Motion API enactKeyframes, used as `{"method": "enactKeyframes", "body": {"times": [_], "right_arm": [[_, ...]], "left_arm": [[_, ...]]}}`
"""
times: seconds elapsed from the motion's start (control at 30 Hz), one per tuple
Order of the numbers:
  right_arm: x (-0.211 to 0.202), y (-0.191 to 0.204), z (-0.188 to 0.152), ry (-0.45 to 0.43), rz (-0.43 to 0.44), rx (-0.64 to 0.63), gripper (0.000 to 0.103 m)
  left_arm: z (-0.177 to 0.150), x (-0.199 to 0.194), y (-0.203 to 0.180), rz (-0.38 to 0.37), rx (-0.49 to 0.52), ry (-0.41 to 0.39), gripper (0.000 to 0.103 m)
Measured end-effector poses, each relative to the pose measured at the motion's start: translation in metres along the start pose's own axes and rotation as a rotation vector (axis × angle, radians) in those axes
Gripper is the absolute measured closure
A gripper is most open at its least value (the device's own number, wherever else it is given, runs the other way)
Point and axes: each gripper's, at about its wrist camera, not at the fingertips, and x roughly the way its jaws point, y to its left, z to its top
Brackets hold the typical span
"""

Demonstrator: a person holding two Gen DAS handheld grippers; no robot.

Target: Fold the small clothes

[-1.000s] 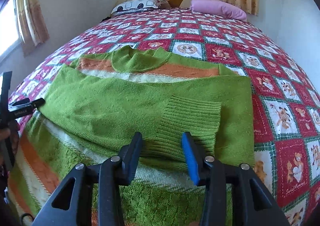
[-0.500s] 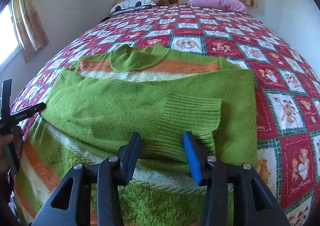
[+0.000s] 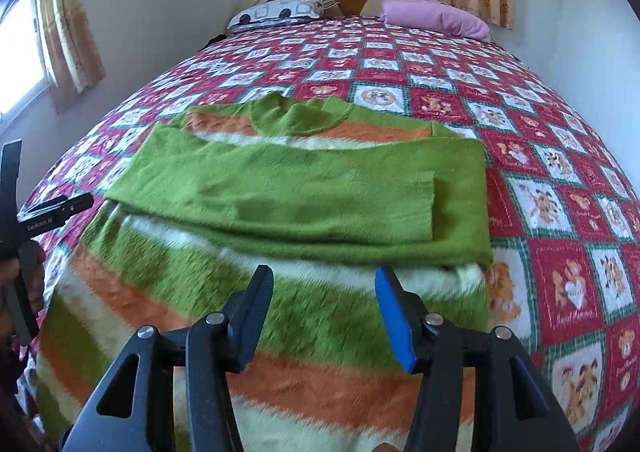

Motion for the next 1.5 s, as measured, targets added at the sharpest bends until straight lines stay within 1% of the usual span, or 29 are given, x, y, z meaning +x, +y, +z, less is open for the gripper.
{"method": "enactKeyframes", "body": {"times": [0.07, 0.13, 0.33, 0.57, 0.8, 0.97, 1.27, 1.37, 1.5], "right_arm": [[-0.01, 0.005, -0.006, -0.003, 0.007, -0.01, 0.048], [-0.021, 0.008, -0.012, -0.011, 0.019, -0.017, 0.045], [-0.05, 0.019, -0.027, -0.027, 0.027, -0.043, 0.044], [-0.071, 0.029, -0.041, -0.036, 0.028, -0.059, 0.044], [-0.089, 0.037, -0.061, -0.027, 0.032, -0.079, 0.044], [-0.108, 0.04, -0.083, -0.016, 0.034, -0.089, 0.044], [-0.129, 0.04, -0.114, 0.008, 0.031, -0.098, 0.041], [-0.134, 0.04, -0.126, 0.021, 0.03, -0.097, 0.041], [-0.136, 0.04, -0.145, 0.054, 0.028, -0.09, 0.041]], "left_arm": [[-0.003, -0.009, -0.005, -0.016, 0.016, -0.006, 0.0], [-0.008, -0.021, -0.009, -0.033, 0.027, -0.011, 0.0], [-0.02, -0.05, -0.017, -0.074, 0.058, -0.035, 0.0], [-0.039, -0.076, -0.021, -0.106, 0.085, -0.05, 0.0], [-0.067, -0.094, -0.019, -0.115, 0.111, -0.038, 0.0], [-0.084, -0.11, -0.017, -0.12, 0.134, -0.033, 0.0], [-0.109, -0.123, -0.008, -0.13, 0.148, -0.017, 0.0], [-0.118, -0.127, -0.005, -0.132, 0.148, -0.003, 0.0], [-0.133, -0.132, 0.003, -0.162, 0.14, 0.027, 0.0]]}}
